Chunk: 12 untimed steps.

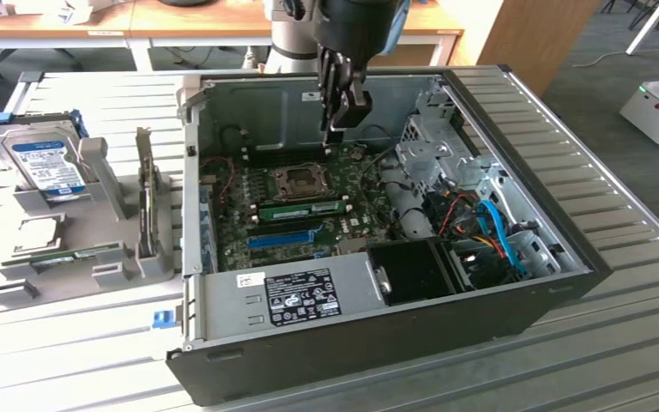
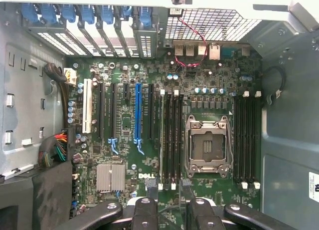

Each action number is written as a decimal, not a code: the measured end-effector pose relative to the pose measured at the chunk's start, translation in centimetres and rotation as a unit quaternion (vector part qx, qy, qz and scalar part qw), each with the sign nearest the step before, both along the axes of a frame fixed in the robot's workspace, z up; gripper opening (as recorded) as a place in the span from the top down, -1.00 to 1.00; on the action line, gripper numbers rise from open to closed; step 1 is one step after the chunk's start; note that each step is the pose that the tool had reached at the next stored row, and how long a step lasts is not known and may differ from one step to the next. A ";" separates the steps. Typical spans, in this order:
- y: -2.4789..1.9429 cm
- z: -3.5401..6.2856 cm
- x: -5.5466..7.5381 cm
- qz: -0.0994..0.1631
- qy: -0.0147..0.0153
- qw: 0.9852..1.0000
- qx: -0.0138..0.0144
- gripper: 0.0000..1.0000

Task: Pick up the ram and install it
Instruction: 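Press down the ram until it locks into place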

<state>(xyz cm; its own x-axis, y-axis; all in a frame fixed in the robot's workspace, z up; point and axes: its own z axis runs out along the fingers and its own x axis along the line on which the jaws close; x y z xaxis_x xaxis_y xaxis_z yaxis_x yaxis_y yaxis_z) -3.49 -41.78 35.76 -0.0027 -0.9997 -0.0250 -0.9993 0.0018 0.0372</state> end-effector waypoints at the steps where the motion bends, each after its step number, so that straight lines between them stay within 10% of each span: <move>1: 0.00 0.00 0.0 0.000 0.000 1.000 0.000 0.38; 12: 0.00 0.00 0.0 0.000 0.000 1.000 0.000 0.54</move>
